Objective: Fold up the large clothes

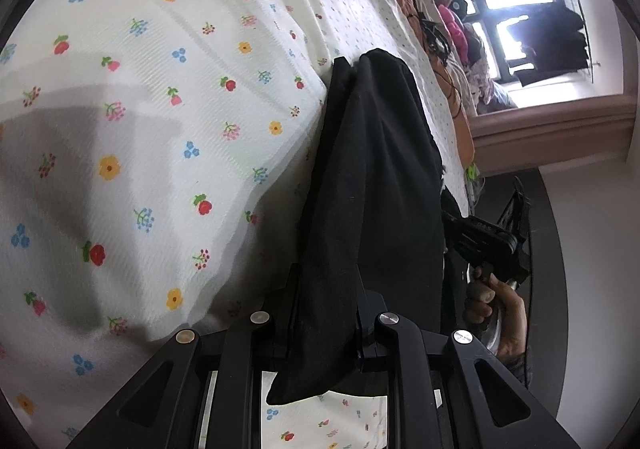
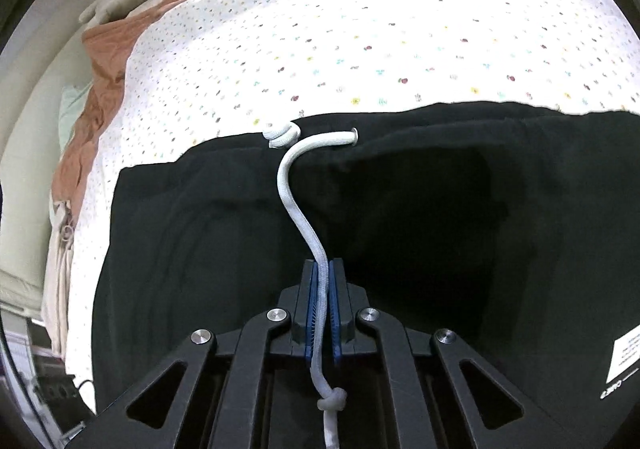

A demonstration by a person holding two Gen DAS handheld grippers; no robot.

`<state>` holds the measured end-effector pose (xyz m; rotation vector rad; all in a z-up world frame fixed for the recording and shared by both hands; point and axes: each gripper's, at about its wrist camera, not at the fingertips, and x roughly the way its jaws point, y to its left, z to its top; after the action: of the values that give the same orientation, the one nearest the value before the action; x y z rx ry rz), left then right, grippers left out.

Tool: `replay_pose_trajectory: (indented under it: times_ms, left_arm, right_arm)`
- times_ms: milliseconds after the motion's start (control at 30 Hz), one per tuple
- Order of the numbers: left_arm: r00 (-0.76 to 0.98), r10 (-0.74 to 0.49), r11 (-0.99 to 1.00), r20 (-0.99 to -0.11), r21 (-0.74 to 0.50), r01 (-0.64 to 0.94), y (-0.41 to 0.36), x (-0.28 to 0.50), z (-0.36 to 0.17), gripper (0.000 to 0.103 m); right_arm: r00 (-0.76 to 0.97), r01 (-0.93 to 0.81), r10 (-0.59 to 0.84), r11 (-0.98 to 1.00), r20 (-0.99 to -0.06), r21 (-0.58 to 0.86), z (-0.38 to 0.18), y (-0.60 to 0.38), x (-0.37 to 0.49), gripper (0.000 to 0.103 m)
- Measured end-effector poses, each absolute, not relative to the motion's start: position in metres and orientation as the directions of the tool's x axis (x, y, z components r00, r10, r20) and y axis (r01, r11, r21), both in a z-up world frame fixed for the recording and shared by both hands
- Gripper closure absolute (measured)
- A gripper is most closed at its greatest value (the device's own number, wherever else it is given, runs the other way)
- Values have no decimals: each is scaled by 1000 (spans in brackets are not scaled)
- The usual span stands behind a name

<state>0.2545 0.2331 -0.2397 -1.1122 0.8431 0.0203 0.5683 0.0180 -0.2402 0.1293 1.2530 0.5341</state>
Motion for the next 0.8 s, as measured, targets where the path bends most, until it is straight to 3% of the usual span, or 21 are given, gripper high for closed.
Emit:
replay_pose_trajectory:
  times_ms: [400, 433, 533, 800]
  left_arm:
    - [718, -379, 460, -583, -792, -401, 230, 248, -221, 84]
    - [720, -377, 464, -582, -792, -397, 229, 247, -217, 84]
    - [729, -372, 476, -575, -792, -382, 225, 249, -206, 86]
    - [760, -373, 512, -532, -801, -309, 212, 253, -173, 89]
  right_arm:
    - [155, -326, 490, 845, -857, 424, -235, -11, 503, 92]
    - [148, -326, 491, 844, -859, 426, -234, -12, 503, 87]
    - [165, -336, 495, 841, -853, 423, -224, -16, 494, 46]
    - [233, -345, 520, 834, -822, 430, -200, -45, 464, 44]
